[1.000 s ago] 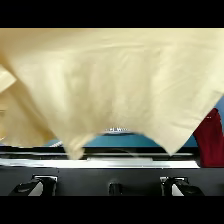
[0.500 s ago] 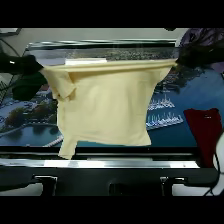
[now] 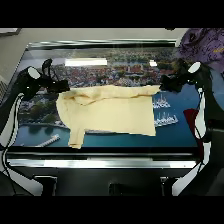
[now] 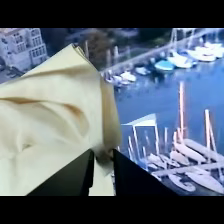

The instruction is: Fold the clothes and pants, and hang the long-sleeved shirts on hangers.

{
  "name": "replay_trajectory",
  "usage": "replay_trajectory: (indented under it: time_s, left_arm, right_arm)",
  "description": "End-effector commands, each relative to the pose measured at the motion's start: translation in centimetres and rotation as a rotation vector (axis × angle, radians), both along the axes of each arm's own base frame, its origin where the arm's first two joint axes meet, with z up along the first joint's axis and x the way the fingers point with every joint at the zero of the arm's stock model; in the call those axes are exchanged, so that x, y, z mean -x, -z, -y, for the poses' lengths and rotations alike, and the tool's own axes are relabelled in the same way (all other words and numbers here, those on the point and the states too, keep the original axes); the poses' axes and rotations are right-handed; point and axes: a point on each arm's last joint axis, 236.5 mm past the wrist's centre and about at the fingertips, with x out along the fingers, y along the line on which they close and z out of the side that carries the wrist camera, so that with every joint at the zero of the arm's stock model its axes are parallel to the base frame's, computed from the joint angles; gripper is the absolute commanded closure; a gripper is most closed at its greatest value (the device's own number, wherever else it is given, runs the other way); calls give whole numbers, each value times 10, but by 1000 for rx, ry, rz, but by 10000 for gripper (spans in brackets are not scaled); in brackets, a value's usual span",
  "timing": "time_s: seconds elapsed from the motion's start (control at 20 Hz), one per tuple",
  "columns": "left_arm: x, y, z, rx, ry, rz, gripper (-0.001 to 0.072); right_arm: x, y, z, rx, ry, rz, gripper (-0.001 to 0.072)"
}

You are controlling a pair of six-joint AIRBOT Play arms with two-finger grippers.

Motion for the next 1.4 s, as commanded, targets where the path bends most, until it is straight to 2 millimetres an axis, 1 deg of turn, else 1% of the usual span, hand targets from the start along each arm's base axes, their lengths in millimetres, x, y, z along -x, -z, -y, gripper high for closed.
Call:
replay_trajectory:
  time_s: [0.0, 0.05, 0.1, 0.15, 0.25, 0.35, 0.45, 0.5, 0.55, 0.6, 0.7, 0.75, 0.8, 0.9, 0.95, 1.05, 1.1, 1.35]
  left_arm:
    - [2, 5, 7, 45, -36, -35, 270]
    - [2, -5, 0, 47, -49, -22, 270]
    - [3, -18, -9, 48, -61, -9, 270]
    - [7, -34, -19, 47, -72, 5, 270]
    - [19, -63, -42, 41, -92, 17, 270]
    - [42, -85, -71, 19, -111, -6, 270]
    - [73, -96, -97, 15, -147, -47, 270]
    - [91, -96, -107, 18, -171, -63, 270]
    - [112, -92, -115, 19, -196, -81, 270]
    - [133, -85, -121, 25, -231, -99, 269]
    - [176, -67, -123, 59, -312, -113, 270]
    - [195, -59, -121, 97, -362, -104, 270]
    - [209, -54, -116, 142, -401, -90, 270]
    - [233, -46, -102, 252, -483, -79, 270]
    - [241, -42, -96, 292, -505, -82, 270]
    - [253, -38, -88, 323, -497, -90, 269]
    - [256, -37, -85, 325, -489, -99, 269]
    - [256, -37, -84, 331, -487, -104, 269]
  right_arm:
    - [5, 9, -22, -97, -14, -43, 462]
    - [11, 5, -22, -97, -26, -59, 345]
    - [18, -1, -19, -92, -41, -71, 207]
    - [26, -11, -15, -87, -69, -75, 162]
    - [45, -36, -2, -65, -132, -73, 162]
    - [58, -67, 15, -95, -120, -47, 173]
    - [77, -92, 31, -138, -112, 2, 173]
    - [92, -96, 36, -170, -100, 5, 172]
    - [112, -93, 40, -212, -72, -9, 172]
    - [133, -86, 38, -261, -43, -26, 171]
    - [181, -59, 27, -334, 5, -79, 171]
    - [204, -40, 17, -344, 19, -113, 171]
    - [224, -24, 7, -351, 21, -144, 171]
    - [253, 2, -14, -405, 38, -194, 170]
    - [266, 14, -21, -421, 38, -223, 169]
    - [283, 31, -29, -432, 38, -256, 168]
    - [287, 36, -31, -433, 38, -257, 169]
    - [284, 51, -32, -420, 69, -212, 171]
